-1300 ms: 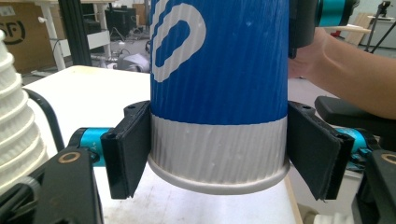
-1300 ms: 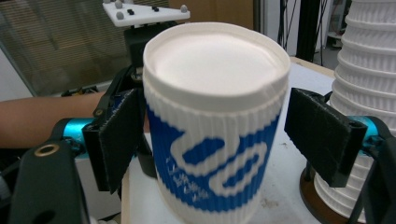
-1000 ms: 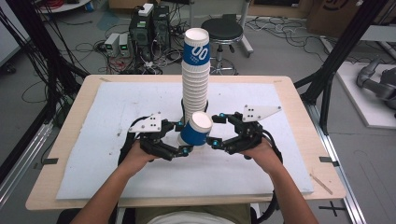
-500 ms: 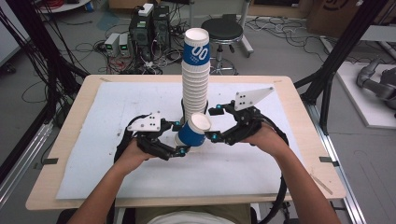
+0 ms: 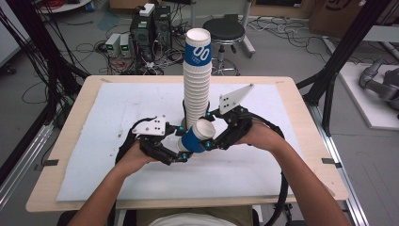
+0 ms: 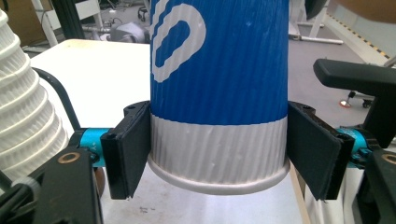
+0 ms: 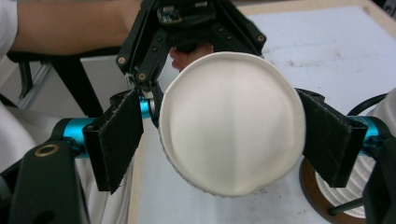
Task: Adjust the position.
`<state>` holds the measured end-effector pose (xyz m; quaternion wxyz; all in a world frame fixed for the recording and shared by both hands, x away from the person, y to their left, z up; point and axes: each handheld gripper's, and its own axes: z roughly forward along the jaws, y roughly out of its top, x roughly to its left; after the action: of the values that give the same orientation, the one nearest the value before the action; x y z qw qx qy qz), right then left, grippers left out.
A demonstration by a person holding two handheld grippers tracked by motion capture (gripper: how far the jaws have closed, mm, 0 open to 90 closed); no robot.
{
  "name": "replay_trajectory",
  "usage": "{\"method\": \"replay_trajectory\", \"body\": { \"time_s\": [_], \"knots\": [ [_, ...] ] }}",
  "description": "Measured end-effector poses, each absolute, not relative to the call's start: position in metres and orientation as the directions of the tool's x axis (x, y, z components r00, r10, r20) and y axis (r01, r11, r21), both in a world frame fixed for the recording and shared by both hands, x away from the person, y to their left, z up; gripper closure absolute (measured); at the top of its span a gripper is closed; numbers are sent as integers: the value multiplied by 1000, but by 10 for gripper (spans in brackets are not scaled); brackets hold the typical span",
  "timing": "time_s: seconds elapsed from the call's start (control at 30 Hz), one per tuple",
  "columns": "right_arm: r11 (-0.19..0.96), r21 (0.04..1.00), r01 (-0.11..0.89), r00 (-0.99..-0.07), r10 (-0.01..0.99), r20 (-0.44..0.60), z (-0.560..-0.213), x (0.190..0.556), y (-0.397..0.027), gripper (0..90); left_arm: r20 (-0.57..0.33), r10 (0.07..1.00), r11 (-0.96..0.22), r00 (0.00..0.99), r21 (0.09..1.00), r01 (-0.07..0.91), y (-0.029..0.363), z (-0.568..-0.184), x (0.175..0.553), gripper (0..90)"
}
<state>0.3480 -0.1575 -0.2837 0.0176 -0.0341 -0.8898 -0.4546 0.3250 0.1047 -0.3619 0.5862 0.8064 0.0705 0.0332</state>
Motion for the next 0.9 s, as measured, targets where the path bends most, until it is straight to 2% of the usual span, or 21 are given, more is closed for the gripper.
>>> {"method": "replay_trajectory", "body": {
  "time_s": [0.37,0.53,0.63,0.73,0.83,0.9],
  "knots": [
    [667,742,58,-998,10,69,-290,350,-145,201,-30,131,-340,991,937,73,102,-364,324,266],
    [680,731,57,-997,1,77,-292,351,-144,273,-32,114,-357,993,931,71,100,-365,323,266],
    [689,723,60,-996,-4,87,-293,352,-144,285,-32,121,-365,992,928,75,99,-366,323,265],
    [694,716,70,-996,13,85,-294,353,-145,285,-34,139,-361,990,929,83,99,-366,324,239],
    [684,724,85,-995,22,95,-294,354,-148,281,-63,137,-300,989,948,102,102,-367,325,203],
    [666,742,78,-997,31,77,-294,354,-151,281,-75,164,-274,984,954,118,105,-366,327,151]
  ]
}}
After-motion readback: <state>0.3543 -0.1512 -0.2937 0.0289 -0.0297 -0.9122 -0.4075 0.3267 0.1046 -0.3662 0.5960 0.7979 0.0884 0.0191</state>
